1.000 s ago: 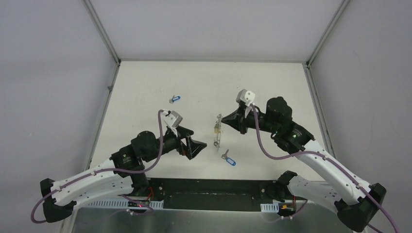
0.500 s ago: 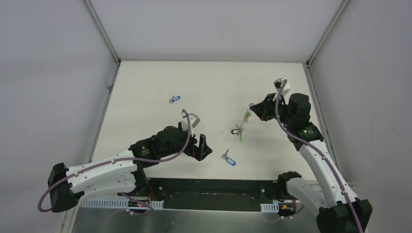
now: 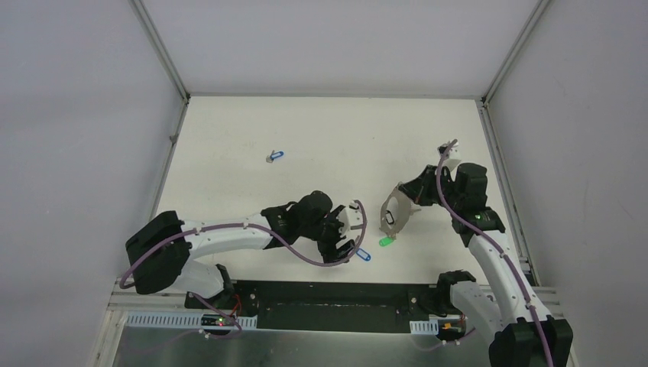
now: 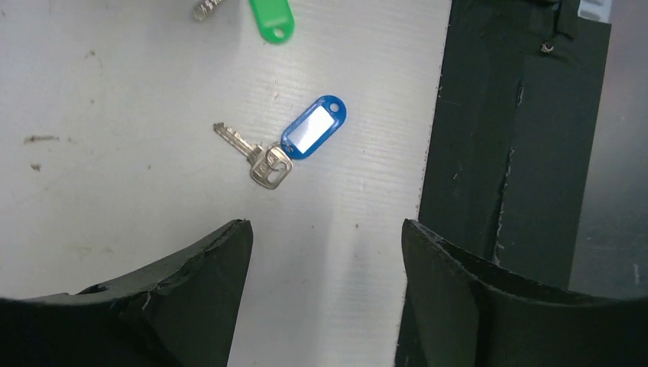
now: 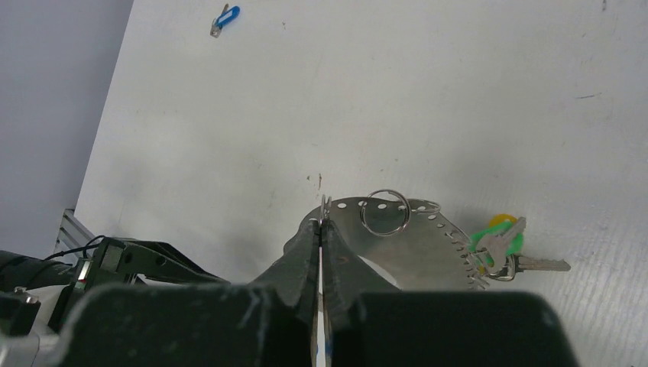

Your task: Put the keys on the keyring

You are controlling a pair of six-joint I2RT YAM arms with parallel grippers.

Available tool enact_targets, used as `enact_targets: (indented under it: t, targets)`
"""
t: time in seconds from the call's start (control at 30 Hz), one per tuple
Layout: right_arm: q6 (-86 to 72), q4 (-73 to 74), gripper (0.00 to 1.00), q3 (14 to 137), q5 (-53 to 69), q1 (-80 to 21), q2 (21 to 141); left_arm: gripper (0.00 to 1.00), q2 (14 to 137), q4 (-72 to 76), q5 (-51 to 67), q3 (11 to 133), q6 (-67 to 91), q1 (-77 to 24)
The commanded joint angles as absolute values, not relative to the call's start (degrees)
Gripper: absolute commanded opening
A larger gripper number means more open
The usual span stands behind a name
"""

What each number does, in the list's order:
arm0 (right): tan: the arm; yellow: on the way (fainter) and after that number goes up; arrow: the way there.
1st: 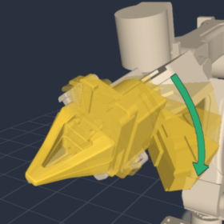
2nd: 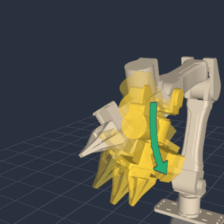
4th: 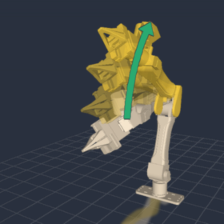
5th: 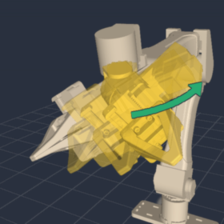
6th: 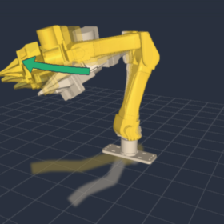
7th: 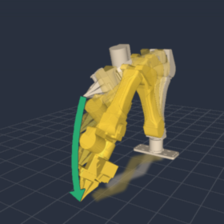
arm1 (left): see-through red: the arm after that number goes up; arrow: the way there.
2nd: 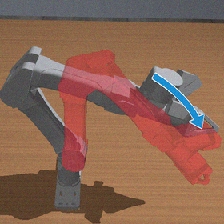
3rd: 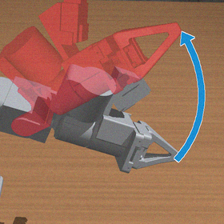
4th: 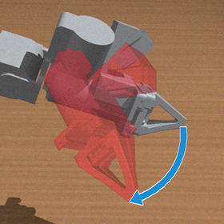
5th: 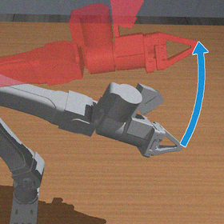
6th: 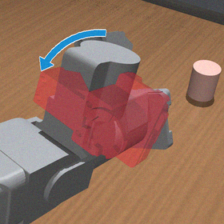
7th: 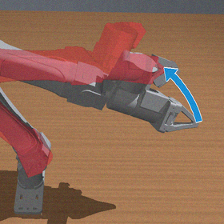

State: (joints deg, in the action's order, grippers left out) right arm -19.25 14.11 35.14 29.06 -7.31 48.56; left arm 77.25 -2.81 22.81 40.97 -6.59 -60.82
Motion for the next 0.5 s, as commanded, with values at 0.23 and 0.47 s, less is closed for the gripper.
enact_targets:
  t: [0.23, 0.47]
  targets:
    - [-19.8, 13.6, 0.00, 32.6, 31.3, -5.7, 46.4, 0.61, 89.2, 1.3, 30.0, 49.4, -24.5, -61.1]
    - [-19.1, 14.1, 0.00, 32.6, 31.4, -5.5, 46.2, 0.51, 95.5, -3.3, 30.4, 54.7, -30.0, -61.1]
